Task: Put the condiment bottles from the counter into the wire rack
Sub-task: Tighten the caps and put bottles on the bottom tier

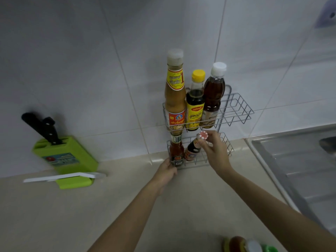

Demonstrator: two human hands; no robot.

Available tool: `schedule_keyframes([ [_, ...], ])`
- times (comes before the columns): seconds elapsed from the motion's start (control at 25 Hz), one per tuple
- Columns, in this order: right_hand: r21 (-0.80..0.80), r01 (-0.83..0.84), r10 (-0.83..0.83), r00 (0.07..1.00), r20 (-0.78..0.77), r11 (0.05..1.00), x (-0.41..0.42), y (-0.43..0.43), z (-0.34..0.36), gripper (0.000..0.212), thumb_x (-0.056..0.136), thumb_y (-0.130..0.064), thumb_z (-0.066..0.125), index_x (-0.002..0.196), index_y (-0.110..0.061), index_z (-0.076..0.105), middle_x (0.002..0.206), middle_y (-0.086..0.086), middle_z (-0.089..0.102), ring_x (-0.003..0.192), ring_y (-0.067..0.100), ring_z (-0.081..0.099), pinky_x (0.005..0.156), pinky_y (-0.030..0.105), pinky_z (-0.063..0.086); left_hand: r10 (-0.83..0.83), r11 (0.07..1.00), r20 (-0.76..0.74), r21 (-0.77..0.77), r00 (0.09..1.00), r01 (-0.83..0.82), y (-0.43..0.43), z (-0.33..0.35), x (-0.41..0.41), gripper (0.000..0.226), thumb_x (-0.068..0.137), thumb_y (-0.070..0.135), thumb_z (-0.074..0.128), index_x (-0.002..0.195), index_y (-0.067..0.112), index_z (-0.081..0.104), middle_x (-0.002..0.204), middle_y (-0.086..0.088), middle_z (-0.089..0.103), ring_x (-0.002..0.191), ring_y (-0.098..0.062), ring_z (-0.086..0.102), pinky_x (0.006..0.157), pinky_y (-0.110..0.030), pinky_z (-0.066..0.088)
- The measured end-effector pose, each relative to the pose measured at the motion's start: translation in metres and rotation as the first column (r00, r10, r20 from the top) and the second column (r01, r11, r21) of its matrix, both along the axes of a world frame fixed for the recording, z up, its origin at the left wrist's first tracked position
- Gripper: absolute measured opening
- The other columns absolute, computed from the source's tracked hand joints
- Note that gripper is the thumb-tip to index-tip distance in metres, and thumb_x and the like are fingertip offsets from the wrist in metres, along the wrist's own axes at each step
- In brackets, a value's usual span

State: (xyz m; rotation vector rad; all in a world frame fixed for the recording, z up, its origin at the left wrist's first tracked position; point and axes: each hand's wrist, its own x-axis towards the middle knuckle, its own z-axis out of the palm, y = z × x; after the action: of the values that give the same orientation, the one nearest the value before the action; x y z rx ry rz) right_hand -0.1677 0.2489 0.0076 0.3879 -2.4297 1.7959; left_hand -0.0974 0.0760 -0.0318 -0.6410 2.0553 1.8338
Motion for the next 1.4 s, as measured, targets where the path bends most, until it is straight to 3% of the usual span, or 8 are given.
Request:
schedule_keyframes([
  [0.12,0.178,-0.123,0.129,0.991,-0.026,0.976,-0.009,-0.008,-0.005,0.024,0.092,-0.018,0.060,0.112,-0.009,0.053,0.101,-0.001,0.065,0.096,0.015,0.064,0.073,0.014,0.050,-0.021,1.000,-0.008,-0.011,1.000,0.020,0.000,0.003,0.002,0.069,0.078,-0.010,0.041,0.141,0.019,0.043,0.135,0.001,0.055,0.121,-0.015,0.047,0.087,-0.024,0.042],
  [0.32,0.242,-0.165,0.174,0.984,-0.019,0.956,-0.019,-0.015,0.000,0.028,0.094,-0.018,0.057,0.120,-0.007,0.052,0.103,0.000,0.062,0.096,0.012,0.058,0.067,-0.002,0.040,-0.031,0.999,-0.034,-0.044,0.999,0.029,-0.001,0.005,0.003,0.069,0.079,-0.011,0.039,0.141,0.021,0.044,0.127,0.003,0.057,0.096,0.000,0.050,0.076,-0.020,0.041],
  [0.56,0.285,-0.199,0.204,0.979,0.012,0.938,-0.035,-0.011,0.002,0.031,0.096,-0.022,0.053,0.124,-0.008,0.052,0.116,0.010,0.066,0.104,0.019,0.060,0.081,0.027,0.045,-0.049,0.997,-0.022,-0.059,0.999,0.048,0.000,0.005,0.003,0.074,0.082,-0.012,0.040,0.148,0.020,0.034,0.129,0.005,0.051,0.095,0.001,0.049,0.075,-0.015,0.041],
  [0.76,0.266,-0.212,0.207,0.977,0.049,0.940,-0.036,-0.019,0.002,0.028,0.096,-0.022,0.054,0.120,-0.007,0.053,0.115,0.011,0.066,0.104,0.021,0.060,0.083,0.029,0.046,-0.054,0.997,-0.022,-0.048,0.998,0.053,-0.001,0.006,0.002,0.075,0.081,-0.013,0.040,0.149,0.019,0.033,0.125,0.007,0.050,0.104,-0.006,0.048,0.076,-0.014,0.040],
  [0.92,0.232,-0.227,0.215,0.974,0.075,0.946,-0.031,-0.018,0.005,0.031,0.094,-0.021,0.057,0.123,-0.009,0.052,0.107,0.000,0.062,0.099,0.011,0.057,0.080,0.019,0.049,-0.056,0.997,-0.026,-0.056,0.998,0.054,0.000,0.005,0.002,0.075,0.081,-0.013,0.040,0.148,0.019,0.034,0.125,0.006,0.049,0.112,-0.010,0.045,0.076,-0.015,0.041],
  [1.04,0.217,-0.269,0.250,0.962,0.111,0.939,-0.031,-0.015,0.005,0.033,0.091,-0.021,0.063,0.121,-0.011,0.053,0.105,-0.002,0.062,0.099,0.012,0.058,0.086,0.029,0.051,-0.050,0.996,-0.023,-0.069,0.998,0.049,0.001,0.006,-0.001,0.071,0.082,-0.013,0.040,0.145,0.018,0.037,0.122,0.004,0.052,0.109,-0.012,0.047,0.076,-0.018,0.042],
  [1.2,0.200,-0.250,0.226,0.965,0.136,0.947,-0.034,-0.022,0.002,0.040,0.087,-0.032,0.066,0.122,-0.018,0.052,0.108,-0.006,0.061,0.103,0.016,0.058,0.085,0.033,0.051,-0.076,0.991,-0.026,-0.115,0.997,0.072,-0.002,0.003,-0.003,0.067,0.080,-0.012,0.039,0.141,0.015,0.043,0.119,0.001,0.055,0.111,-0.015,0.049,0.086,-0.026,0.041],
  [1.4,0.232,-0.209,0.175,0.972,0.159,0.950,-0.034,-0.019,0.001,0.051,0.086,-0.038,0.065,0.126,-0.012,0.048,0.117,0.000,0.059,0.111,0.018,0.055,0.087,0.034,0.046,-0.085,0.990,-0.025,-0.118,0.996,0.081,-0.001,0.004,-0.001,0.061,0.084,-0.009,0.041,0.141,0.014,0.042,0.125,0.003,0.050,0.116,-0.010,0.043,0.097,-0.026,0.038],
])
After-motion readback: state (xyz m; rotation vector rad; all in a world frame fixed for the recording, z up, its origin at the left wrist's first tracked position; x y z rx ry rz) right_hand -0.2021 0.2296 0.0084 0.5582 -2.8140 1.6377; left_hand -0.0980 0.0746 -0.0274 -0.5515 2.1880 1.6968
